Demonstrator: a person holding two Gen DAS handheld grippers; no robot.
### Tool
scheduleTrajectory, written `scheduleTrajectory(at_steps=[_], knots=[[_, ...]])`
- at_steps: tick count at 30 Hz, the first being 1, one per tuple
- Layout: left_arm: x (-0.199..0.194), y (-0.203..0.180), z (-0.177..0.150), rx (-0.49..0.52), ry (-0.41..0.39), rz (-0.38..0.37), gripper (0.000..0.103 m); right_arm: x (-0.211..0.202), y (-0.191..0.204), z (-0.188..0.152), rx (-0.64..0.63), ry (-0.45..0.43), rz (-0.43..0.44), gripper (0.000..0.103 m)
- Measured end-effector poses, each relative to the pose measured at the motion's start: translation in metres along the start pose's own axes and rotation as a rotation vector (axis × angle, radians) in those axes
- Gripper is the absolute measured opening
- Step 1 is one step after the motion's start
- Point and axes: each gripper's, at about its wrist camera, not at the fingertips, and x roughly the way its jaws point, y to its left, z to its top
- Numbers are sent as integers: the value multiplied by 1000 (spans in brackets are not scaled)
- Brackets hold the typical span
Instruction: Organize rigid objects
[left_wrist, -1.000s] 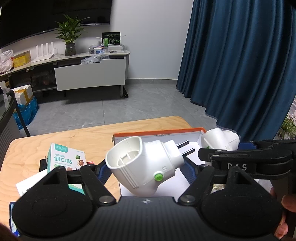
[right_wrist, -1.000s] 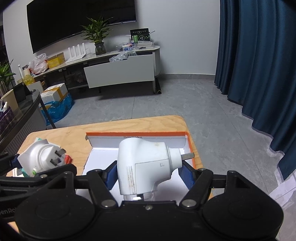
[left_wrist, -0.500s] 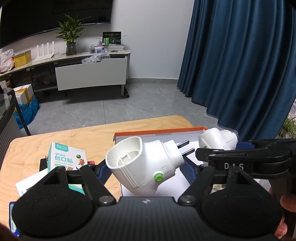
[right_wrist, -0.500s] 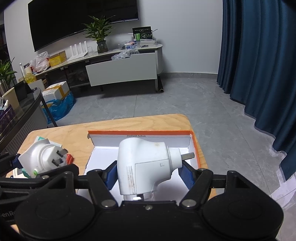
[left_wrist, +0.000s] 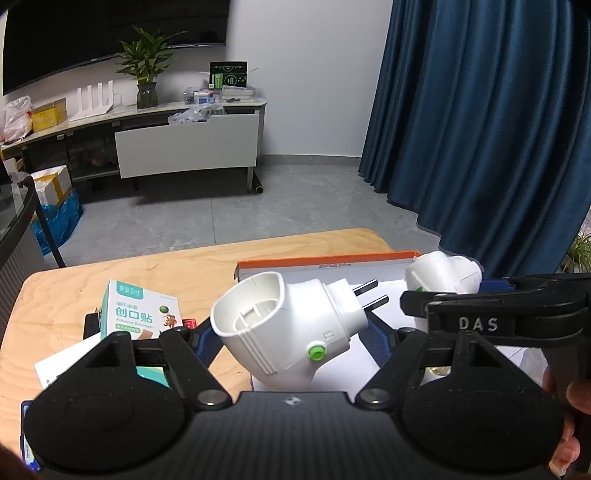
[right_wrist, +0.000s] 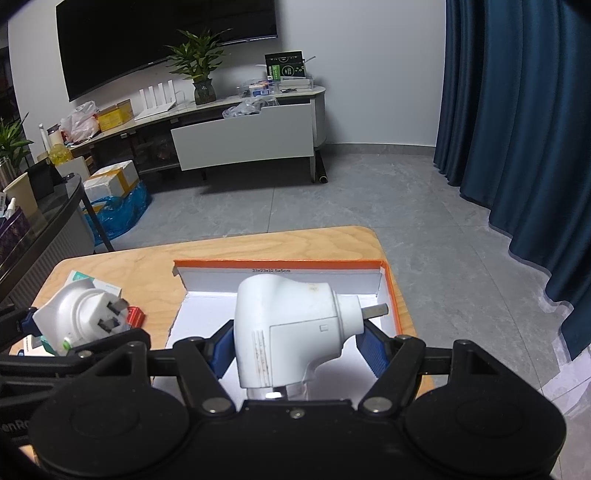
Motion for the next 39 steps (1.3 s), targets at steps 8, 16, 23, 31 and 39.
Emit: scheduleTrajectory(at_steps=[8,16,23,31,39], knots=[[3,-2,0,1,6,2,78,3,-1,2,-4,0,-2,82],[5,0,2,3,10,-2,78,4,0,1,-6,0,-3,82],[7,-1,0,7,11,-5,78,7,1,3,-11,5,3,82],[10,1,1,2,14,-3,78,10,-3,4,-7,10,3,82],[16,-2,0,3,25,-7,78,17,-4,7,-8,22,-1,82]])
